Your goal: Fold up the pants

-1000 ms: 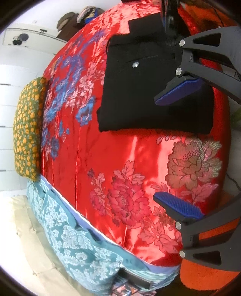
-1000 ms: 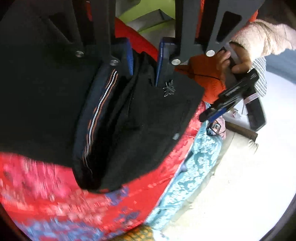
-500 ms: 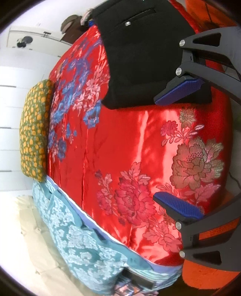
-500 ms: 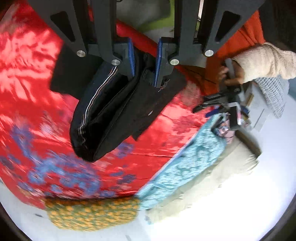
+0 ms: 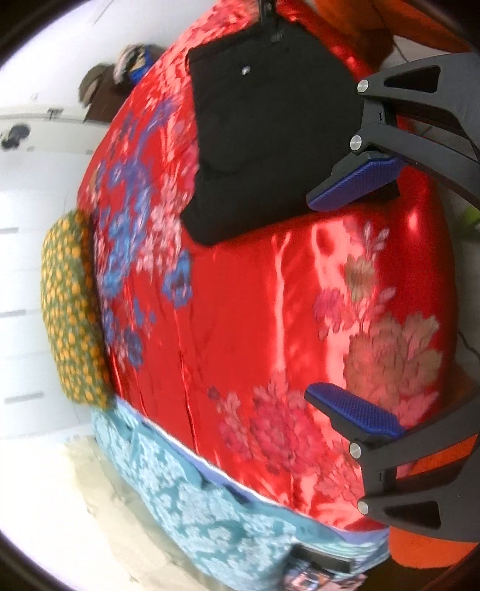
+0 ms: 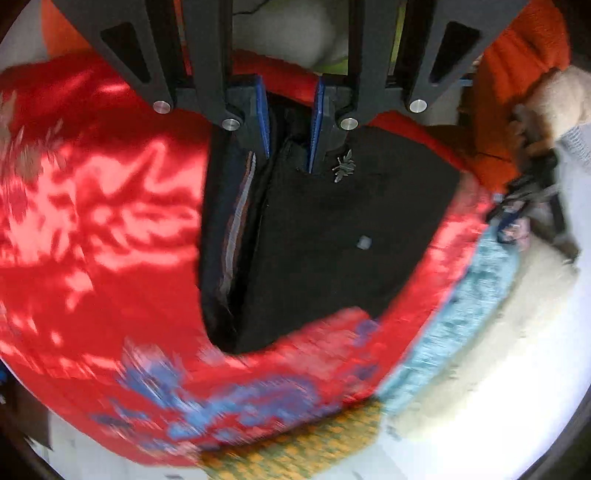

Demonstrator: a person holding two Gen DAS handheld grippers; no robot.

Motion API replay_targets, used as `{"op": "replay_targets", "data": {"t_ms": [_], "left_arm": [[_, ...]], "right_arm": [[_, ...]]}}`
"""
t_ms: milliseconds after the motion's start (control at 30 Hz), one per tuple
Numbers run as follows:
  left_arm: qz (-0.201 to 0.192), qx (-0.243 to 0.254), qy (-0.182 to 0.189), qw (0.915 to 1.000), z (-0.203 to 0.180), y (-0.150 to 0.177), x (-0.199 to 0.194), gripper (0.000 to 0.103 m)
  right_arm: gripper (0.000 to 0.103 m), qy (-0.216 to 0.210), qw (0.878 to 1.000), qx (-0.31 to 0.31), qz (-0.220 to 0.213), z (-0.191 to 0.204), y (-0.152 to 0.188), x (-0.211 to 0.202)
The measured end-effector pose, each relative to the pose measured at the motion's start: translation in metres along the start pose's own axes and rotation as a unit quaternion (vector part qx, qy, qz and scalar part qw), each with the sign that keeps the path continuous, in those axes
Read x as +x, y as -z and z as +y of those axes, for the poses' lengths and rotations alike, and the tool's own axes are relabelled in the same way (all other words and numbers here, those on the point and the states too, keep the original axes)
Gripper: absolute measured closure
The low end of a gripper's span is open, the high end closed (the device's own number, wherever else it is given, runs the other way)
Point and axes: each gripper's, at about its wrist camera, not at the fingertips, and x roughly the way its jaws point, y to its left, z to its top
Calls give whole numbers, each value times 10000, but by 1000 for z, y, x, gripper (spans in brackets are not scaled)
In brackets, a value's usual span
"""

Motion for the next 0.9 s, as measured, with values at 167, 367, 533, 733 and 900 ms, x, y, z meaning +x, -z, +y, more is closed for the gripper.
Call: {"op": "replay_targets", "data": {"t_ms": [167,367,533,733,900], "left_arm": [[-120,601,161,9980,-31,3,-8,8],[-107,750,398,9963,-53,-5,-1,8],[184,1449,407,9884,-96,0,22,8],[245,1745,386,9836,-106,17,20,8],[329,1222,535,9905,-88,9,9,8]], "right_arm": [[43,471,9989,54,9,-3,2,-3],[43,415,9951,-342,-826,25,-32,-55],[43,-267,9934,-344,-1057,43,-95,-32],[39,951,9954,104,-82,-7,-91,43],[39,801,9921,260,-933,-9,-60,-6]]}}
